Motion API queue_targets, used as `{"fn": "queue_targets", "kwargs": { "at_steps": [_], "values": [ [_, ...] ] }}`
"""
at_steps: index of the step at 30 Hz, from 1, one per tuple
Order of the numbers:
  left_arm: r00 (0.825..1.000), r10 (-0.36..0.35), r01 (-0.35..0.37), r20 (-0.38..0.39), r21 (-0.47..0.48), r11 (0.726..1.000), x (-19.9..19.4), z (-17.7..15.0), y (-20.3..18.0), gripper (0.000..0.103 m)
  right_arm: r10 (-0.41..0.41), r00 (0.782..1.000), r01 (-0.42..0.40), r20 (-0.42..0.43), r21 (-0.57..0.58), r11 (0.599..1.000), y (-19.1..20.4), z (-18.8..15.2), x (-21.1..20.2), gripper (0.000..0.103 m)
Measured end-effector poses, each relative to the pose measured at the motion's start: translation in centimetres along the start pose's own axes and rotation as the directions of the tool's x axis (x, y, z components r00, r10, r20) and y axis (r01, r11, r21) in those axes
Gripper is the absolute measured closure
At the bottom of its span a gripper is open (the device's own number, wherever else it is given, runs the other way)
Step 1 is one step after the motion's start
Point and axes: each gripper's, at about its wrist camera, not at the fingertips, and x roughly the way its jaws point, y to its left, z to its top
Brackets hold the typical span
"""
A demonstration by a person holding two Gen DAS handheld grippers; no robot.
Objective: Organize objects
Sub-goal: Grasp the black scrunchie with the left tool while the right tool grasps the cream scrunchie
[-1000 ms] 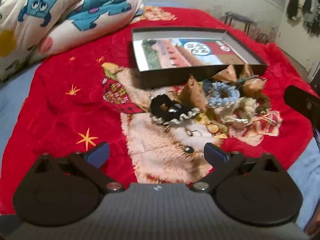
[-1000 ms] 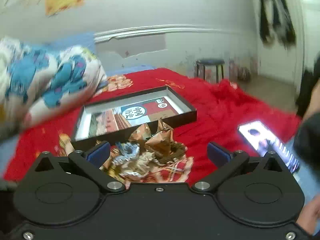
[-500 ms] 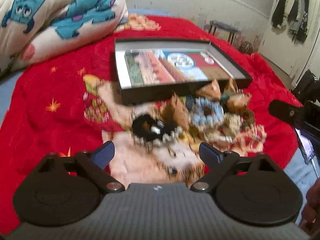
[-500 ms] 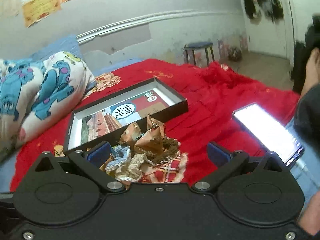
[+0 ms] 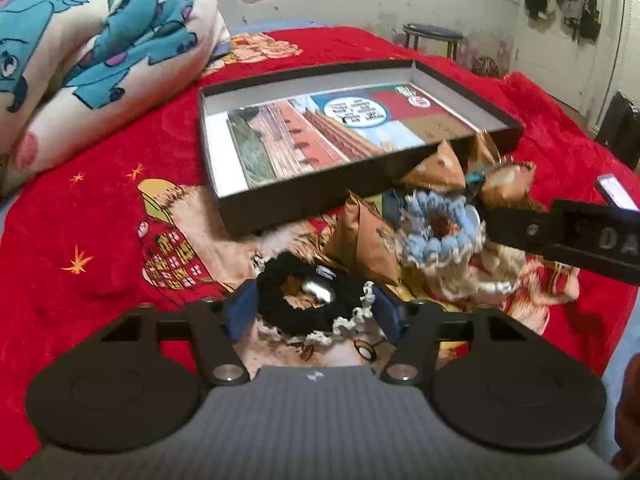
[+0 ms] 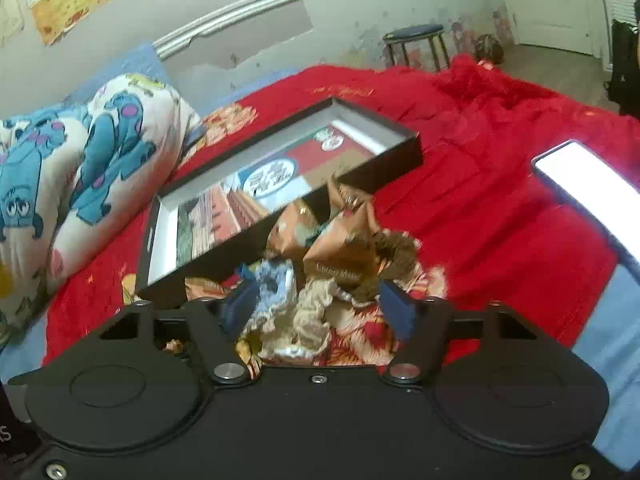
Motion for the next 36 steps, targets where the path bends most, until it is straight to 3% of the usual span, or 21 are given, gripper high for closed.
{"fn": "queue_targets", "kwargs": {
  "at_steps": [2, 7, 8, 12, 36],
  "values": [
    [1.0, 0.005, -0.006, 0.012, 0.035, 0.999, 0.0, -0.3, -0.4, 0.048, 0.012, 1.0, -0.012, -0.021, 0.015, 1.0, -0.3, -0.4, 0.6, 0.056],
    [0.999, 0.047, -0.047, 0.004, 0.072, 0.996, 0.4, -0.6, -0.9, 0.067, 0.023, 1.0, -0.023, -0.021, 0.011, 1.0, -0.4, -1.5, 1.4, 0.06],
    [0.998, 0.057, -0.057, 0.003, 0.068, 0.996, 0.4, -0.6, -0.8, 0.075, 0.02, 0.999, -0.02, -0.026, 0.005, 1.0, -0.3, -1.5, 1.5, 0.063],
    [0.997, 0.072, -0.072, 0.004, 0.029, 0.997, 0.3, -0.7, -0.3, 0.079, 0.014, 0.998, -0.012, -0.062, 0.026, 1.0, -0.3, -1.8, 2.1, 0.088],
    [0.99, 0.126, -0.124, 0.059, -0.044, 0.991, -1.8, -0.5, 0.0, 0.081, -0.014, 1.0, 0.013, 0.01, 0.03, 0.999, 0.5, -0.9, -1.3, 0.092]
  ]
}}
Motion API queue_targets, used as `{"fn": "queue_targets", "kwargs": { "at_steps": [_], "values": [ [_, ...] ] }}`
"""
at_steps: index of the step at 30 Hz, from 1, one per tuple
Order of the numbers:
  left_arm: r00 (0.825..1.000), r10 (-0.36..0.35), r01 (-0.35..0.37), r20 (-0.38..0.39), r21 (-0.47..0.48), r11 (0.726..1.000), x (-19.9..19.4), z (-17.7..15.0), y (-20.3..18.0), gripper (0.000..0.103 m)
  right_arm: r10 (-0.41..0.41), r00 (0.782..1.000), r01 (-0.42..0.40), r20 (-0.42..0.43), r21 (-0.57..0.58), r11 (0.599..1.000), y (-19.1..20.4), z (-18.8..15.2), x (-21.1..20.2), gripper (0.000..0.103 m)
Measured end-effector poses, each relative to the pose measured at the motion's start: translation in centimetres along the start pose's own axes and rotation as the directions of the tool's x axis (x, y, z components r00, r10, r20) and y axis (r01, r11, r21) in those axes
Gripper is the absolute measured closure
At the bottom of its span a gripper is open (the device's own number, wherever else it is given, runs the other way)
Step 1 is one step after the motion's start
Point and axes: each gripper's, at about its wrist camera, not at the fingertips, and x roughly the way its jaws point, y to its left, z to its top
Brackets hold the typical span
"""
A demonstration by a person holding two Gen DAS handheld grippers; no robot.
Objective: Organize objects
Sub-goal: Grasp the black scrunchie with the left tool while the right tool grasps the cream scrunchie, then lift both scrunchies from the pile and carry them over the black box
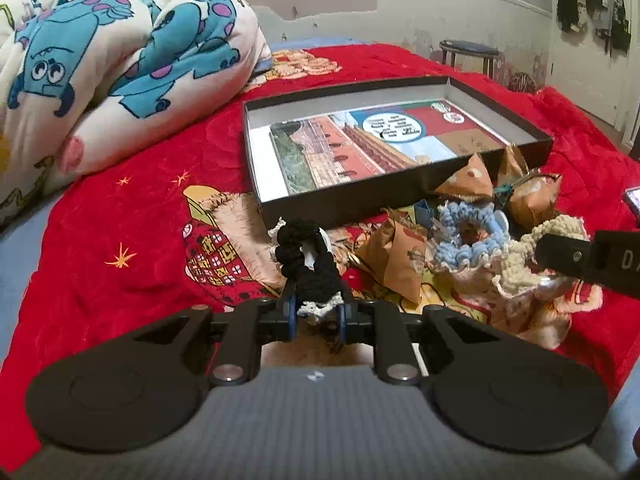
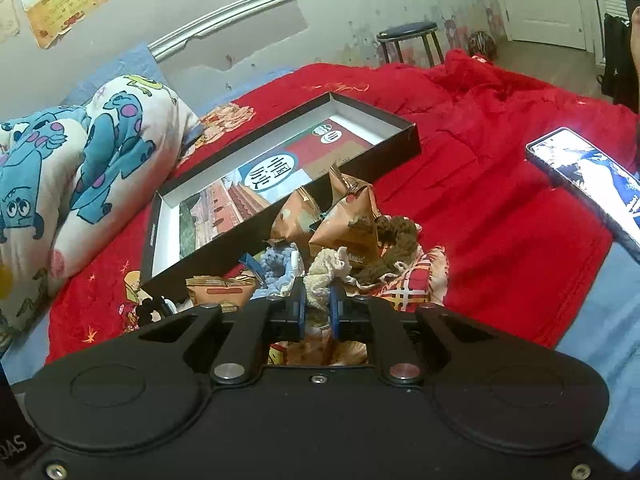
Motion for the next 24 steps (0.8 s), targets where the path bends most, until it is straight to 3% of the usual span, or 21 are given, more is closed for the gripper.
{"fn": "queue_targets", "kwargs": {
  "at_steps": [24],
  "values": [
    [0.98, -0.105, 0.116, 0.168, -0.062, 0.991, -3.7, 0.4, 0.1, 0.08, 0.076, 0.994, -0.072, 0.079, -0.048, 0.996, 2.1, 1.6, -4.6, 0.092]
  ]
}}
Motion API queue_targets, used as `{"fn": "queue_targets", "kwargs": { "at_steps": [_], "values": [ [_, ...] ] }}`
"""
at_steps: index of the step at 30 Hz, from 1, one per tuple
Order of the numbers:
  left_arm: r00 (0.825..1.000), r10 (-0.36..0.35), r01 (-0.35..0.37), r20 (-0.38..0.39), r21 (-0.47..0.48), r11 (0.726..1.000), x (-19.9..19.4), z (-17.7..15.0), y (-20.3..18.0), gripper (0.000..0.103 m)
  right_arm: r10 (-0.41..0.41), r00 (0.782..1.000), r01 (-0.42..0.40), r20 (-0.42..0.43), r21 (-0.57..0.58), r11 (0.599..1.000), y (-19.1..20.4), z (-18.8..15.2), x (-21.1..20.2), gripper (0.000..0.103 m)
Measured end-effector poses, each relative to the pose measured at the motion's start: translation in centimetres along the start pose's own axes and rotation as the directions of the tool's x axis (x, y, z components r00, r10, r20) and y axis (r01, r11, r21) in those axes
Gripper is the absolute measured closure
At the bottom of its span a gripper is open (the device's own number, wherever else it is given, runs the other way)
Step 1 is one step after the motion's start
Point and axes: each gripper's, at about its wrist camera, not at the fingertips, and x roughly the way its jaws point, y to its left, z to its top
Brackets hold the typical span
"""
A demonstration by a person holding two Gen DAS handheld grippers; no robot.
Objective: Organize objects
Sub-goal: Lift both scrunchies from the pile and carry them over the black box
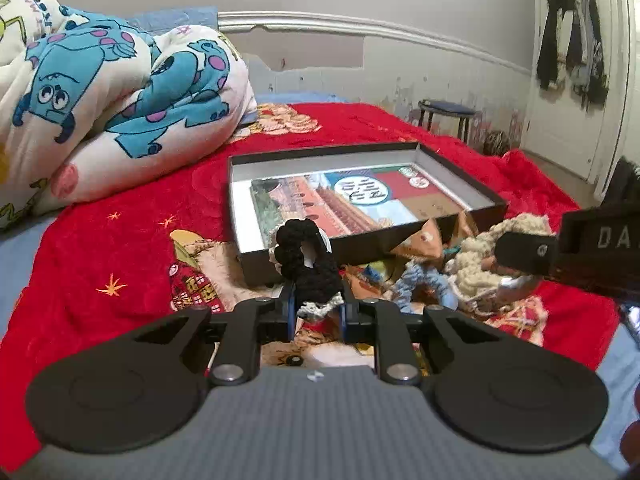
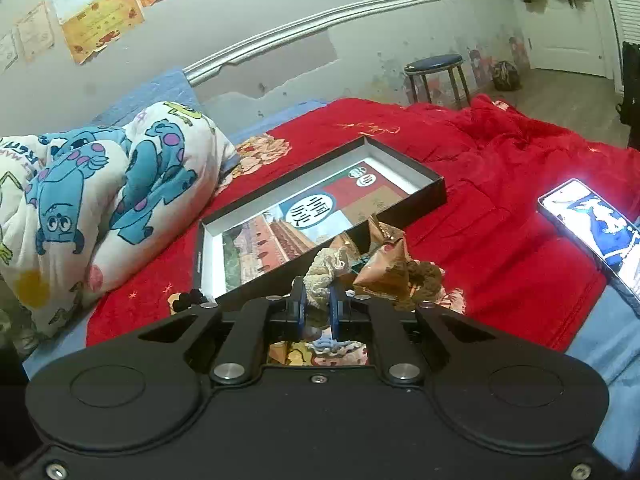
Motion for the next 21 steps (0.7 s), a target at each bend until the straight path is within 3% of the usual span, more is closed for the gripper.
{"fn": "queue_targets", "kwargs": {
  "at_steps": [3, 14, 21],
  "values": [
    [0.999, -0.051, 0.051, 0.019, -0.044, 0.998, -0.5, 0.2, 0.5, 0.08, 0.014, 1.0, -0.014, -0.001, 0.0, 1.0, 0.3, 0.0, -0.2, 0.092],
    [0.997, -0.048, 0.052, 0.06, -0.065, 0.997, -1.2, 0.6, 0.9, 0.079, 0.033, 0.999, -0.032, 0.019, -0.05, 0.998, 2.0, 0.7, -0.1, 0.091],
    [0.991, -0.051, 0.062, 0.125, -0.088, 0.994, -2.1, 2.1, 2.0, 0.079, 0.071, 0.996, -0.066, 0.058, -0.076, 0.995, 3.9, 2.1, -0.4, 0.091]
  ]
}}
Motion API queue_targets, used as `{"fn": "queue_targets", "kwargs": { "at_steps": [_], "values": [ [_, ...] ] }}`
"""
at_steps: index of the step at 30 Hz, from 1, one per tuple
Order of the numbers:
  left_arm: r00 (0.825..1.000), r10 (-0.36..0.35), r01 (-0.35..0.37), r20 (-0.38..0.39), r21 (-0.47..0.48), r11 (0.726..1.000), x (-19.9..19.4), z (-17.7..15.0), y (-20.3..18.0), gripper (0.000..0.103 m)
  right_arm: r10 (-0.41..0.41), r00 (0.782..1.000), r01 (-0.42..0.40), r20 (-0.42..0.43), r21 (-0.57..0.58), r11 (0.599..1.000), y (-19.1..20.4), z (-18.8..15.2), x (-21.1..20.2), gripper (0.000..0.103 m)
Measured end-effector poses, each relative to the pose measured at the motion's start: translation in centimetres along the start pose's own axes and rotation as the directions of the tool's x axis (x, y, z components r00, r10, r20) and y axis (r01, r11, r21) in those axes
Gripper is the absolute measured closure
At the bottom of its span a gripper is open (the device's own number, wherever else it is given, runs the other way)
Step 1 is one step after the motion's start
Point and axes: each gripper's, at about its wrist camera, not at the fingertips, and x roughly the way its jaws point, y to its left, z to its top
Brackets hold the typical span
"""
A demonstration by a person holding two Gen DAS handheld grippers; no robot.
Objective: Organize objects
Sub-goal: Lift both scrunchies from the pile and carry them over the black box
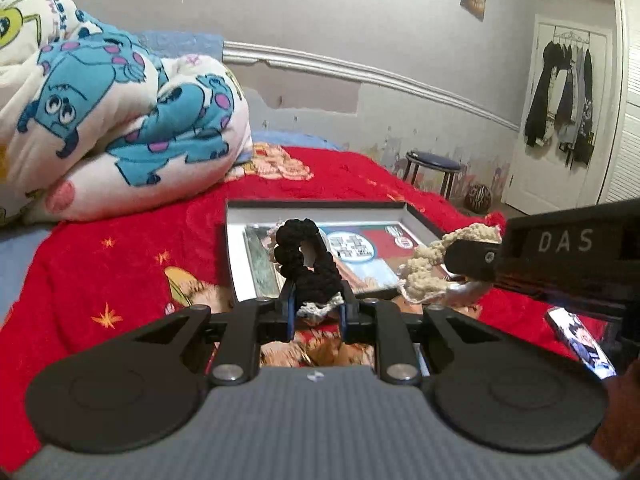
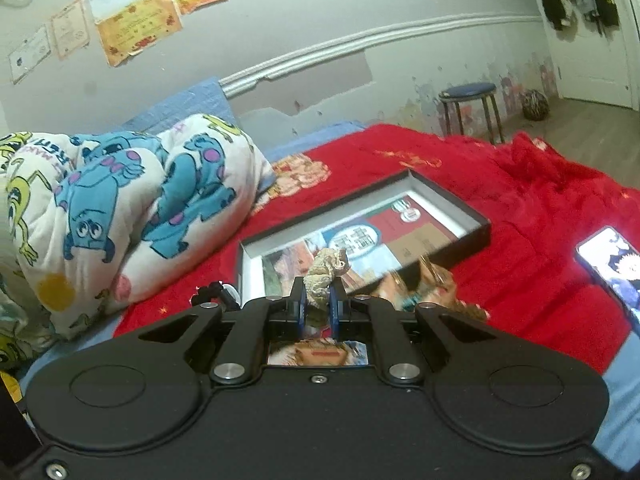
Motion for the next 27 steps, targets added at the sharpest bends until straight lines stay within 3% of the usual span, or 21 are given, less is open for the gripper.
{"fn": "queue_targets", "kwargs": {
  "at_steps": [6, 9, 18, 27],
  "values": [
    [0.999, 0.014, -0.013, 0.051, -0.025, 1.0, -0.5, 2.2, 0.9, 0.079, 0.05, 0.998, -0.051, 0.04, 0.038, 0.998, 1.0, 2.6, -0.7, 0.092],
    [0.994, 0.023, -0.023, 0.109, 0.001, 1.0, -1.0, 3.8, 0.7, 0.079, 0.081, 0.995, -0.087, 0.063, 0.093, 0.992, 1.2, 4.1, -1.2, 0.092],
    [0.975, 0.005, 0.003, 0.224, -0.035, 0.999, -1.5, 8.7, 0.6, 0.079, 0.144, 0.981, -0.16, 0.129, 0.126, 0.979, 1.0, 8.7, -1.7, 0.092],
    [0.967, -0.012, 0.02, 0.255, -0.028, 0.999, 1.4, 10.3, -0.2, 0.078, 0.169, 0.974, -0.189, 0.15, 0.131, 0.973, -0.4, 11.7, 1.3, 0.092]
  ]
}}
